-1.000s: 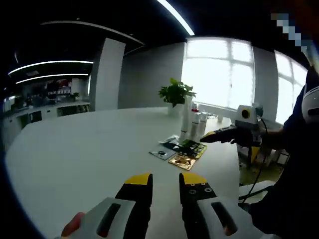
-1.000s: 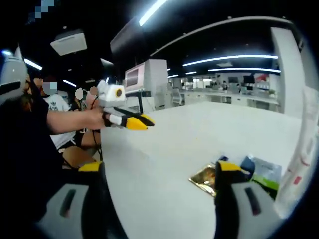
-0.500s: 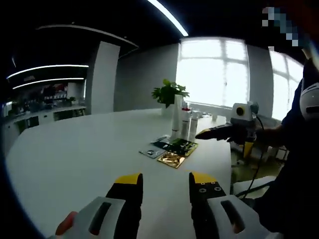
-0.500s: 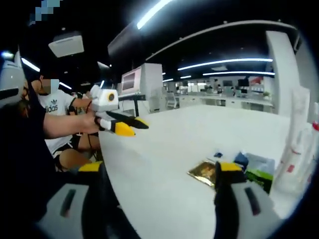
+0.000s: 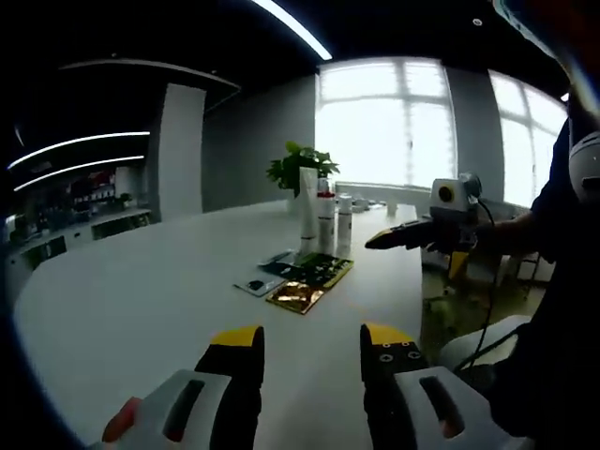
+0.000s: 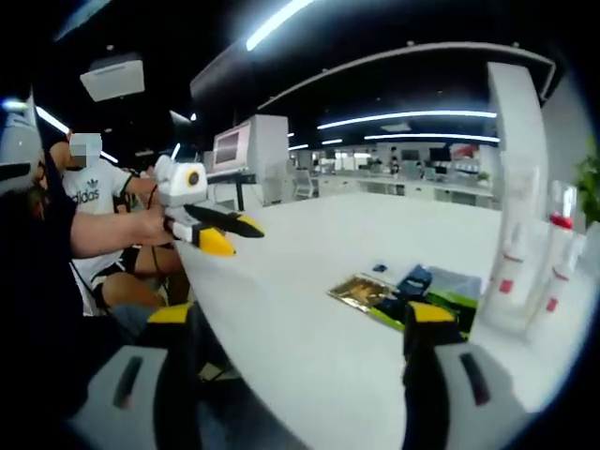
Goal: Arrange the skincare products in the storage area until every visible bottle or jar stands upright without overlapping.
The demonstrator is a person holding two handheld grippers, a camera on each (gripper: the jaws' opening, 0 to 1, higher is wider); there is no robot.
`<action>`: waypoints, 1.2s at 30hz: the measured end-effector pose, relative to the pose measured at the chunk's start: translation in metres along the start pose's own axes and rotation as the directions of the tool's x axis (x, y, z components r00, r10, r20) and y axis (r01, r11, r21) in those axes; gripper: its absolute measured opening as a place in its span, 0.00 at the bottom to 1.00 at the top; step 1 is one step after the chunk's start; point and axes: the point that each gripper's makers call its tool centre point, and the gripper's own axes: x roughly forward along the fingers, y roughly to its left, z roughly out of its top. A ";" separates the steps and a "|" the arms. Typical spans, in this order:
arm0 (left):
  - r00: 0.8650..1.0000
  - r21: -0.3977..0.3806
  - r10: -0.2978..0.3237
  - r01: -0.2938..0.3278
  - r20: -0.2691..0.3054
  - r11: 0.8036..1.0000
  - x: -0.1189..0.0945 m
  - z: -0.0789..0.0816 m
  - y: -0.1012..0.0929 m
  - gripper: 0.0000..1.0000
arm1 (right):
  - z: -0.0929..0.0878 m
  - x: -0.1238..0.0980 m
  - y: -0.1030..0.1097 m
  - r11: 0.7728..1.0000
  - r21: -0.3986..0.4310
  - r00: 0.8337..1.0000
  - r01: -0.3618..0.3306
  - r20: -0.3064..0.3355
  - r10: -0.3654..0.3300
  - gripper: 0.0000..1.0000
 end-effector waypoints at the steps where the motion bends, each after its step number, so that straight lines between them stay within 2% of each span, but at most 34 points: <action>1: 1.000 -0.004 0.004 -0.004 0.001 1.000 -0.001 -0.001 0.000 0.42 | -0.001 -0.003 -0.002 1.000 -0.004 1.000 0.006 -0.002 -0.006 0.91; 7: 1.000 -0.027 0.021 -0.021 0.008 0.999 -0.008 -0.003 -0.004 0.45 | -0.010 -0.014 -0.010 0.999 0.001 0.999 0.042 -0.016 -0.042 0.91; 18: 1.000 0.001 0.029 -0.029 0.000 1.000 -0.012 -0.003 -0.017 0.53 | -0.015 -0.019 0.000 0.999 0.006 0.999 0.043 -0.021 -0.043 0.90; 36: 0.997 -0.016 0.074 -0.074 -0.011 0.997 -0.007 -0.010 -0.017 0.76 | -0.017 -0.032 -0.014 0.996 0.018 0.996 0.087 -0.010 -0.086 0.91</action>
